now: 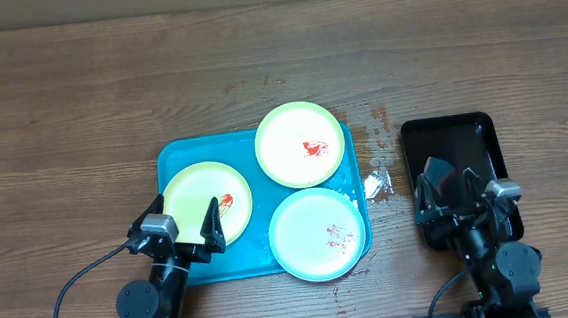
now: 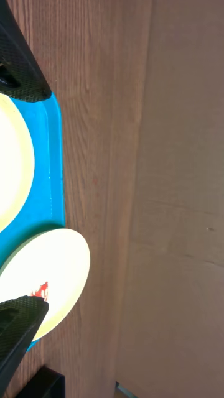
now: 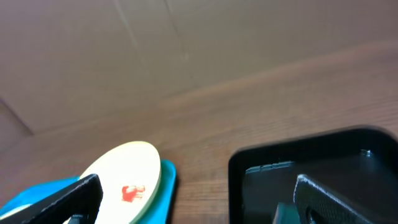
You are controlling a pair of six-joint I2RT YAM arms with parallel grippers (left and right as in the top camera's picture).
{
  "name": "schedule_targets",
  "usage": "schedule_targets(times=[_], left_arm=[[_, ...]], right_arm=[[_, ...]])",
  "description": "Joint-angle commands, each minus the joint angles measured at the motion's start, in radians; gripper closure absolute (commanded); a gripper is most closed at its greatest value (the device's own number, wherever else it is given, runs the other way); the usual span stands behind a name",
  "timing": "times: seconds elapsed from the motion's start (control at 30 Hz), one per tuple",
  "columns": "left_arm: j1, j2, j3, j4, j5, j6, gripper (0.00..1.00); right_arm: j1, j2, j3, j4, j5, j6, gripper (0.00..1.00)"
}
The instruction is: Clean dirty plates on tray and stack at the side
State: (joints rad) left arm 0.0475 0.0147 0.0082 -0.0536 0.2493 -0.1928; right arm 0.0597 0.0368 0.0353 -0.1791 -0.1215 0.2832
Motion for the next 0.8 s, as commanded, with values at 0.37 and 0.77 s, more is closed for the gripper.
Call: schedule_targets(times=[0.37,0.77], left_arm=[[0.005,-0.010,-0.004,-0.002,-0.009,-0.013,0.00],[0.005,-0.010,-0.004,-0.002,-0.009,-0.013,0.00]], right_arm=[[-0.001,0.417,0.608,-0.369,-0.331,0.074,0.00],[-0.001,0.800,0.956,-0.596,-0.752,0.081,0.00]])
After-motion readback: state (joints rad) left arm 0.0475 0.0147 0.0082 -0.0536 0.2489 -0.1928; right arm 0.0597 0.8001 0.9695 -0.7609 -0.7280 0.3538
